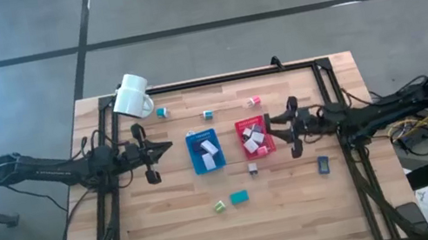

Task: Pick & Place Office items
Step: Put the black digital clock into the blue bin

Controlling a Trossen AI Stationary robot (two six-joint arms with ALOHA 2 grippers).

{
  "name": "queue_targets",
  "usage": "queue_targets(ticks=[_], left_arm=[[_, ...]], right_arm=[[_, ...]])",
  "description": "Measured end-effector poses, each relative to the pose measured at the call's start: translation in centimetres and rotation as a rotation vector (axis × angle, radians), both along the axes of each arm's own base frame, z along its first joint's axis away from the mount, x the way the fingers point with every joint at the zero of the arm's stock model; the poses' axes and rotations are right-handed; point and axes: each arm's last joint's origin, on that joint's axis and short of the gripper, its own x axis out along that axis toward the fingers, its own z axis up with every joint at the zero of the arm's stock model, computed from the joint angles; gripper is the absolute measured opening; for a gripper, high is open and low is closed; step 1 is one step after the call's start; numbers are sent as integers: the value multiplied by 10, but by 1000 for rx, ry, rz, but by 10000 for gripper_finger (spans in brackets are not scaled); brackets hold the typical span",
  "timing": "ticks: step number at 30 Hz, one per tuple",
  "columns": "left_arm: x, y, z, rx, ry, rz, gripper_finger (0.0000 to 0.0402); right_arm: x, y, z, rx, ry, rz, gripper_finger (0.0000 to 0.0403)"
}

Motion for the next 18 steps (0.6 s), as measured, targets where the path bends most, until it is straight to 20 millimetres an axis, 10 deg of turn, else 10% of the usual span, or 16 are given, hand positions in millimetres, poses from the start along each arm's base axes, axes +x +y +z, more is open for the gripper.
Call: queue_targets(ticks=[18], left_arm=[[0,0,0,14,3,7,12]], right_arm=[[13,-4,-23,-147,191,-32,144]])
